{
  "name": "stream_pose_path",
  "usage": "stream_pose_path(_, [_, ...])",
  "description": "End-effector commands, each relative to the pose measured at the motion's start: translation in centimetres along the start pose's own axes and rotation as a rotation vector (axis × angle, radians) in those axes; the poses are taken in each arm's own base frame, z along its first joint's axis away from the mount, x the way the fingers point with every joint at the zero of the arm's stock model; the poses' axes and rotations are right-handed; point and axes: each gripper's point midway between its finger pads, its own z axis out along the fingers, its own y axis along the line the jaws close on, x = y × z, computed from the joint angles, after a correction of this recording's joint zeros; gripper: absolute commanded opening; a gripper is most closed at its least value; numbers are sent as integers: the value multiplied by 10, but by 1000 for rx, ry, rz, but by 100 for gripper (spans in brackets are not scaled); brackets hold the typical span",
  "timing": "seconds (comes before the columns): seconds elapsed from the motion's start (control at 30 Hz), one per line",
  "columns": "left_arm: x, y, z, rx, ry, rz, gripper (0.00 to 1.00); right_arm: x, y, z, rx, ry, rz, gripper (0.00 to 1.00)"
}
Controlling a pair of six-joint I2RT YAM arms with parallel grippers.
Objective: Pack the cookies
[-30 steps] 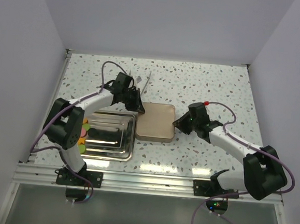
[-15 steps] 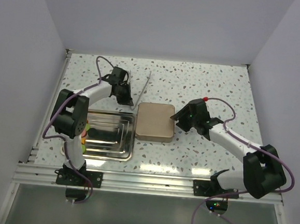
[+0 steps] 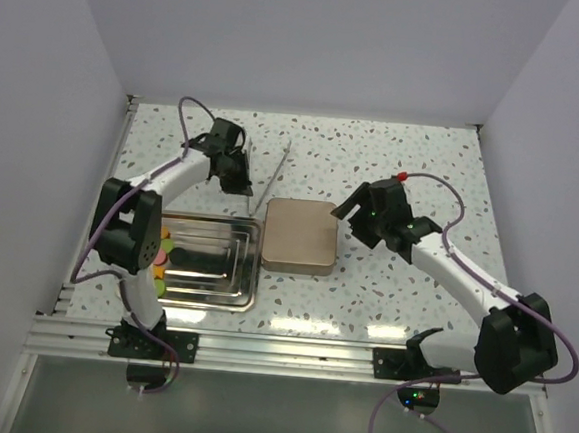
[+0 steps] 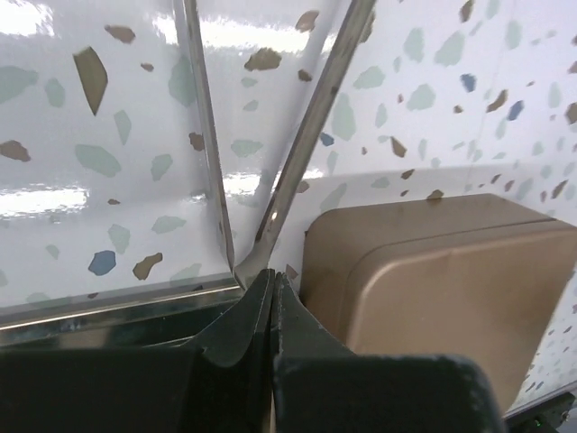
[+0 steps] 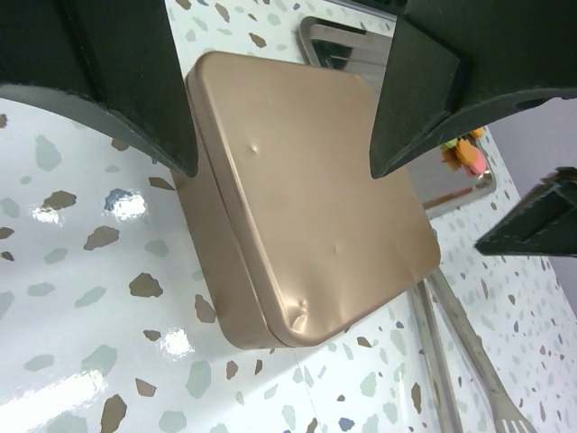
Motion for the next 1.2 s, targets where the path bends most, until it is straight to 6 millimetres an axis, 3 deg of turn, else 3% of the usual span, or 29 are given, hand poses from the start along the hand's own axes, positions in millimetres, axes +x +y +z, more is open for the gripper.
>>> stream_pose_path(0.0, [-40,-17,-56,33,-160,43,0,-24,9,-29,-3,-85,-54,81])
stream_pose_path(0.23, [-51,-16,-116,16,-324,105,2,-40,28,-75,-109,-158,-118,84])
stream_pose_path(0.27, [-58,-22,-142,41,-410,113,13,-40,31,-81,-130,-159,-127,84])
stream_pose_path(0.33, [-55,-9,-157,-6,-477,99,28,-43,37,-97,-171,-174,-149,85])
stream_pose_path(0.37, [-57,-10,-180,3,-545,97,71,-44,41,-104,-189,-180,-155,86])
stream_pose_path(0.43, [-54,7,-189,-60,-592,76,98,-40,42,-112,-210,-162,-185,89])
stream_pose_path(0.63, [-53,34,-241,-162,-779,-13,100,-23,48,-139,-296,-86,-273,95])
stream_pose_path(0.83, [-56,65,-270,-296,-944,-68,100,-19,44,-161,-352,-115,-283,99])
stream_pose_path(0.9, [-47,77,-261,-326,-950,-51,100,-19,41,-167,-367,-133,-285,99])
stream_pose_path(0.97, [-47,78,-275,-302,-1040,-60,100,-17,37,-167,-373,-140,-286,99])
stream_pose_path(1.0, [-37,93,-262,-343,-1036,-65,100,-18,38,-169,-387,-149,-279,99])
stream_pose_path(1.07, [-35,97,-272,-320,-1140,-83,100,-15,34,-170,-403,-153,-272,99])
stream_pose_path(1.1, [-22,112,-253,-361,-1121,-71,100,-14,36,-170,-419,-157,-269,99])
stream_pose_path(1.13, [-21,113,-261,-341,-1178,-84,100,-13,36,-173,-433,-158,-270,99])
stream_pose_path(1.17, [-9,127,-244,-382,-1152,-77,100,-10,35,-171,-439,-150,-268,99])
